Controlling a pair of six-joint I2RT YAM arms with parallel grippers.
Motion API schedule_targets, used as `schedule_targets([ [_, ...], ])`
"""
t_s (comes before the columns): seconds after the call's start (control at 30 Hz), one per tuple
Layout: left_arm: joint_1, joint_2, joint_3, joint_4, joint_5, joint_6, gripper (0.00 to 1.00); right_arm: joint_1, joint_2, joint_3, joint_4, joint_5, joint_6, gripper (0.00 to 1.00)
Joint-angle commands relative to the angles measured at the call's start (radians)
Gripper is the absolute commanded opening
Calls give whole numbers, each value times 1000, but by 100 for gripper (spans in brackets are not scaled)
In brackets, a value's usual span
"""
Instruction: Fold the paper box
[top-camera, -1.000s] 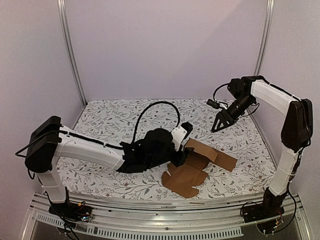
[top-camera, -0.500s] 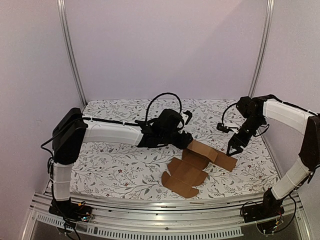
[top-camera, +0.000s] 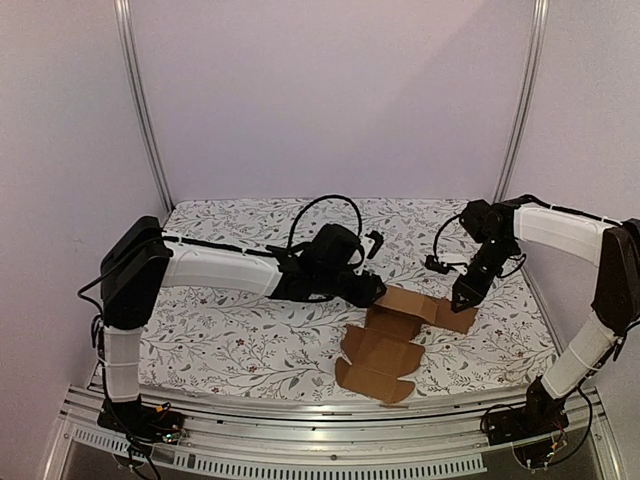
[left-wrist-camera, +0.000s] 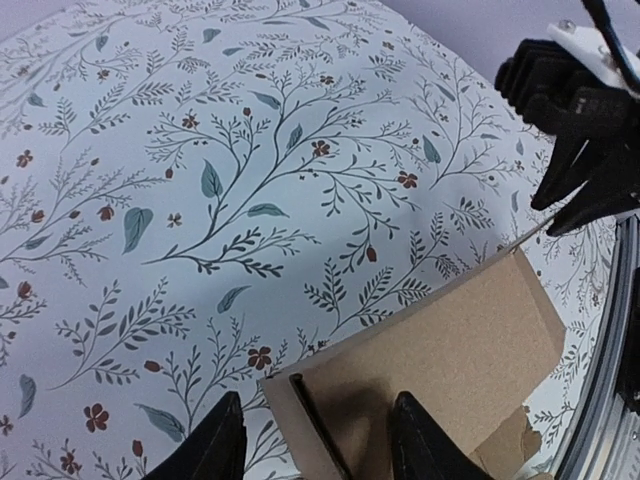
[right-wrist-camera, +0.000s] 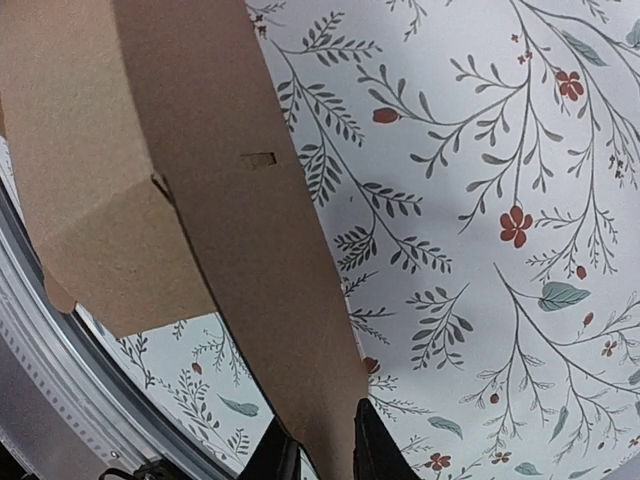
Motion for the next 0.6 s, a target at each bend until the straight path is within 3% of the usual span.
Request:
schedule_targets([
  [0.0, 1, -81, -115, -20, -12, -29, 48, 15, 73, 94, 39, 23, 16, 16],
  [0.27, 2, -341, -334, -51, -183, -12, 49, 181, 255, 360, 36, 74, -26, 6],
  [0.57, 54, -494, -353, -213, -256, 43, 51, 344, 523, 731, -4, 66, -112, 2],
])
